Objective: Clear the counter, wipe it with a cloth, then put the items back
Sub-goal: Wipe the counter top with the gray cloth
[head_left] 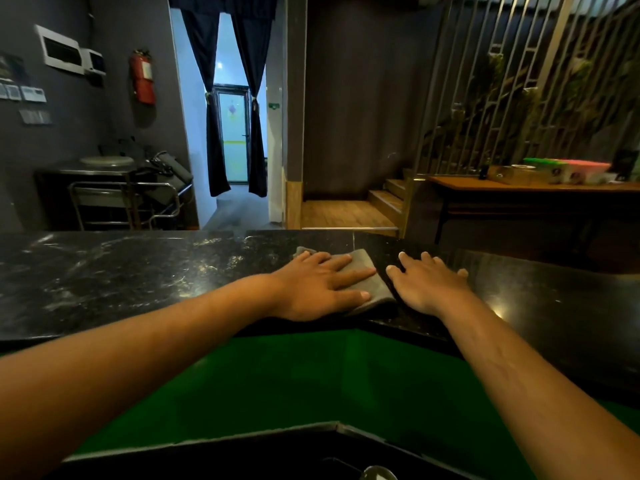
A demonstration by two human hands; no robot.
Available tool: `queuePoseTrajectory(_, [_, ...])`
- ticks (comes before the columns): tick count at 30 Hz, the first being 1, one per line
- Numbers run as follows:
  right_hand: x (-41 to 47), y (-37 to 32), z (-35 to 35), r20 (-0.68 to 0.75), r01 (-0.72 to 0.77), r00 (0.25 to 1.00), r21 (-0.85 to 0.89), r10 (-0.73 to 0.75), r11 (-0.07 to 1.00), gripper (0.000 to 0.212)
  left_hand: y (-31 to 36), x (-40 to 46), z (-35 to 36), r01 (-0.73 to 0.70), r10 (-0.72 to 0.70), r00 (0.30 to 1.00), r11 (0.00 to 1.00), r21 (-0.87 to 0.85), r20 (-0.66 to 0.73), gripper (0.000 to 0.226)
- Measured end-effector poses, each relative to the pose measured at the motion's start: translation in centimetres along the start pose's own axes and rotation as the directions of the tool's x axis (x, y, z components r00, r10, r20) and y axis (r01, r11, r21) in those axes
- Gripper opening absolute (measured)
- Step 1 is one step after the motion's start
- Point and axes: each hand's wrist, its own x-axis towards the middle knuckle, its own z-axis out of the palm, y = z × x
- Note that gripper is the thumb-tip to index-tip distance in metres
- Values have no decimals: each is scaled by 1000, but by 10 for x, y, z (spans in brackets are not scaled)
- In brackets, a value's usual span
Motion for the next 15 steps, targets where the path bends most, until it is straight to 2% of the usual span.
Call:
queuePoseTrajectory(3, [0,-2,0,-1,0,1000,-8,0,1000,61,-12,13,-4,4,-4,1000,1000,-21,6,60])
queuePoseTrajectory(5, [2,0,1,3,-1,1000,3,1,1000,61,-30,46,-12,70,-68,997,996,-54,37,61])
queuePoseTrajectory(7, [5,1,2,8,2,1000,17,-2,1000,61,-55,81,-18,201,-195,979,974,-103,68,63])
queuePoseTrajectory(9, [7,1,2,4,7,1000,24,-7,1000,61,-74,109,-21,385,-370,922,907,-169,117,66])
queuePoseTrajectory(11, [9,1,2,-4,0,1000,24,0,1000,61,-73,127,-23,479,-454,877,854,-204,157,67])
queuePoseTrajectory(13, [10,0,1,10,-4,1000,25,4,1000,60,-58,126,-25,408,-387,912,892,-193,138,65])
queuePoseTrajectory(15, [11,-1,1,17,-4,1000,13,3,1000,60,-42,114,-23,217,-209,975,968,-126,72,63])
